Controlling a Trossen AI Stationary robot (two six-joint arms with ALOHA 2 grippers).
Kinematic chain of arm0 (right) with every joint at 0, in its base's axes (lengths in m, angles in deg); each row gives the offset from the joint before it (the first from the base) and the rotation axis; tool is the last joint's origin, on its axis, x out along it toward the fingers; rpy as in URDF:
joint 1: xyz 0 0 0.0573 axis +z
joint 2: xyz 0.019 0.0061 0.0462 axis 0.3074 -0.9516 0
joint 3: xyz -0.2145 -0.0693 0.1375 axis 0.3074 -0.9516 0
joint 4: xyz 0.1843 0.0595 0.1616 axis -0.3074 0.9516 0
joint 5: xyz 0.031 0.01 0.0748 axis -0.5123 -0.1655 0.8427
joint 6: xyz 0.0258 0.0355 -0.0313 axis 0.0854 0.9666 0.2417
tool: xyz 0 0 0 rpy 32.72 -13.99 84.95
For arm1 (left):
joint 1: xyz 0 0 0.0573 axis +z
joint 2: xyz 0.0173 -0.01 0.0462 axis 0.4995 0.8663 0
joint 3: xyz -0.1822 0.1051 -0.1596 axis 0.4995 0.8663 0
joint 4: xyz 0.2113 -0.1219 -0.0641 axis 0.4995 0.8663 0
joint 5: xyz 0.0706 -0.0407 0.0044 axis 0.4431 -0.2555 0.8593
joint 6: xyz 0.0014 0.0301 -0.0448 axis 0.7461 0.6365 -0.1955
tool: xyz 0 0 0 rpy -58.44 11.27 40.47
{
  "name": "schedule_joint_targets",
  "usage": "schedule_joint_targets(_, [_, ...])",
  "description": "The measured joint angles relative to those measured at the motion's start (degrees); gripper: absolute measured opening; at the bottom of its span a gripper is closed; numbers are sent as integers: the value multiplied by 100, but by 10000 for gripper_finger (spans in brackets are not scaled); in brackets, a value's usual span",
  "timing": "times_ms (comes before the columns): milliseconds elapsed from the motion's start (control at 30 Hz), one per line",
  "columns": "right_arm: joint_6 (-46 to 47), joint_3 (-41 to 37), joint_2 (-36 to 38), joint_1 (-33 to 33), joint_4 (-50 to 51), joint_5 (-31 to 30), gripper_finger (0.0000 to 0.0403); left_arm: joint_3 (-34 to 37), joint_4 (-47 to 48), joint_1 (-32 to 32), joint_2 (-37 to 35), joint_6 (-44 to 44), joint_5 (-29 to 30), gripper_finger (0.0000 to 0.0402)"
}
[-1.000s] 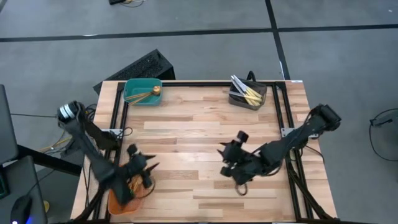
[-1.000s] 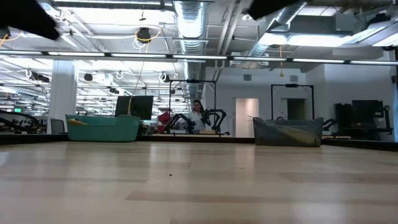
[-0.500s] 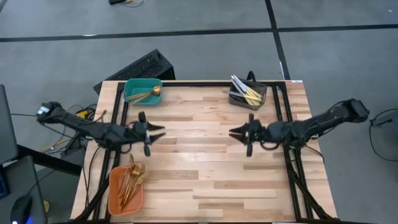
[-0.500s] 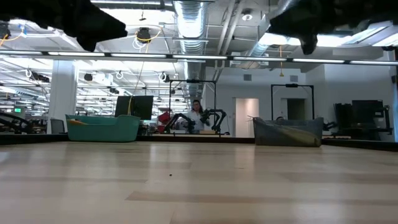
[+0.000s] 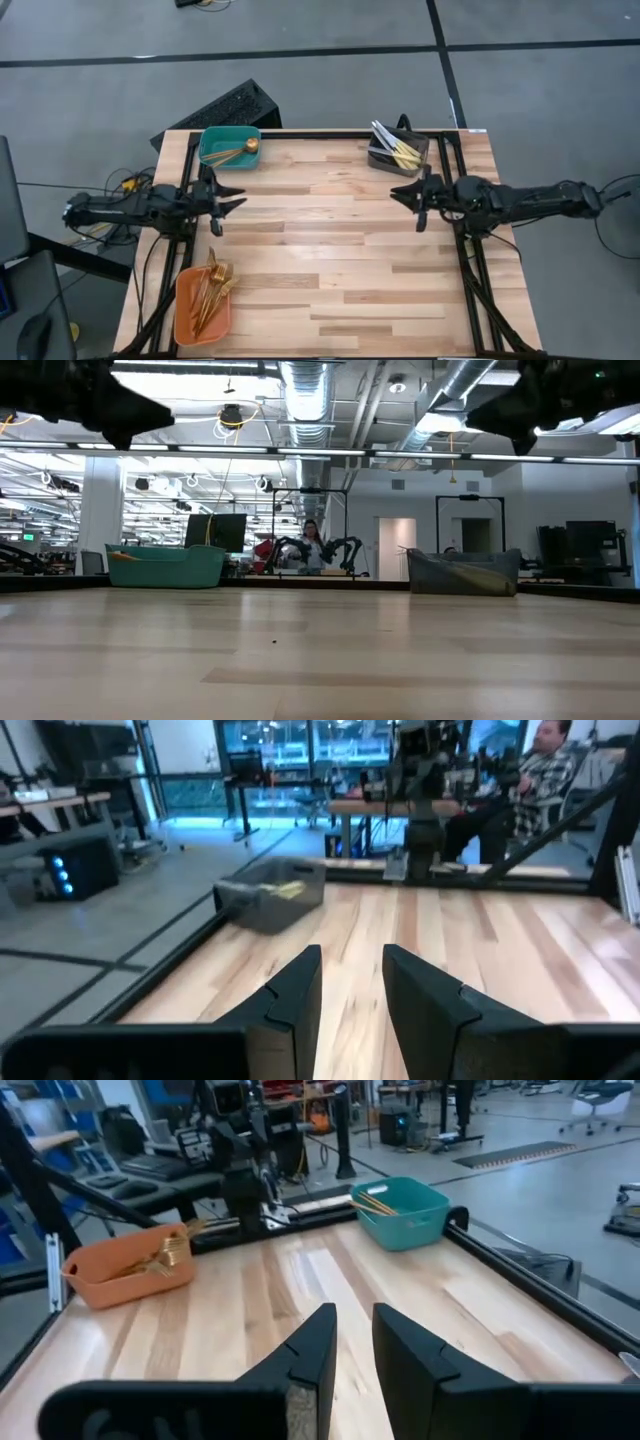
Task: Sort silverware by color (type)
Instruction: Return to Home Position
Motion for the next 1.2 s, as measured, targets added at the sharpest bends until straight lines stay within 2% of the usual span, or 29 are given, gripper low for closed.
schedule_joint_targets(133, [-87, -428, 277, 0, -413, -1, 94, 83, 153, 2, -283, -45, 0, 96])
schedule_joint_targets(300, [-30, -1175, 725, -95, -1175, 66, 94, 589, 14, 0, -756, -31, 20, 96])
schedule_joint_targets(433, [130, -1523, 1067, -150, -1169, 106, 94, 912, 36, 0, -1147, -56, 25, 96])
schedule_joint_targets(667, [195, -2110, 1852, -140, -1250, 109, 94, 1177, -115, 2, -1115, -75, 195, 96])
schedule_joint_targets(867, [284, -2138, 2294, -140, -964, 125, 94, 1221, -270, 2, -1119, -32, 249, 96])
schedule_joint_targets(1033, [300, -2141, 2336, -140, -479, 125, 94, 1231, -297, 0, -1111, -144, 107, 96])
schedule_joint_targets(1200, [768, -2143, 2334, -130, -276, 140, 94, 1231, -291, 2, -1107, -177, 103, 96])
